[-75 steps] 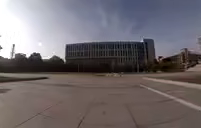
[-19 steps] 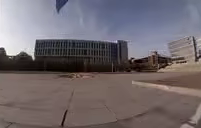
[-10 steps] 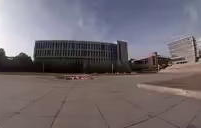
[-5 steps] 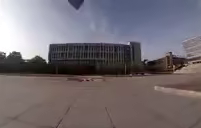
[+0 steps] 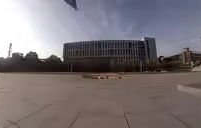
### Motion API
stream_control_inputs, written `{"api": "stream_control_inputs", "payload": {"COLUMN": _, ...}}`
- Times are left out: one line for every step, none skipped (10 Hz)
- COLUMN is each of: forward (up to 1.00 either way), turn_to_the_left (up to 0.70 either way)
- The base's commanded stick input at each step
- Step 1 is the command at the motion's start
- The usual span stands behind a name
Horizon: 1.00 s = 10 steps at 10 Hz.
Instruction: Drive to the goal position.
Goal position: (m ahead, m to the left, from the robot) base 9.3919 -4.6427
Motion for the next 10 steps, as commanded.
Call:
{"api": "stream_control_inputs", "payload": {"forward": 0.70, "turn_to_the_left": 0.00}}
{"api": "stream_control_inputs", "payload": {"forward": 0.70, "turn_to_the_left": 0.00}}
{"api": "stream_control_inputs", "payload": {"forward": 0.70, "turn_to_the_left": 0.00}}
{"api": "stream_control_inputs", "payload": {"forward": 0.70, "turn_to_the_left": 0.00}}
{"api": "stream_control_inputs", "payload": {"forward": 0.70, "turn_to_the_left": 0.00}}
{"api": "stream_control_inputs", "payload": {"forward": 0.70, "turn_to_the_left": 0.00}}
{"api": "stream_control_inputs", "payload": {"forward": 0.70, "turn_to_the_left": 0.00}}
{"api": "stream_control_inputs", "payload": {"forward": 0.70, "turn_to_the_left": 0.00}}
{"api": "stream_control_inputs", "payload": {"forward": 0.70, "turn_to_the_left": 0.00}}
{"api": "stream_control_inputs", "payload": {"forward": 0.70, "turn_to_the_left": 0.00}}
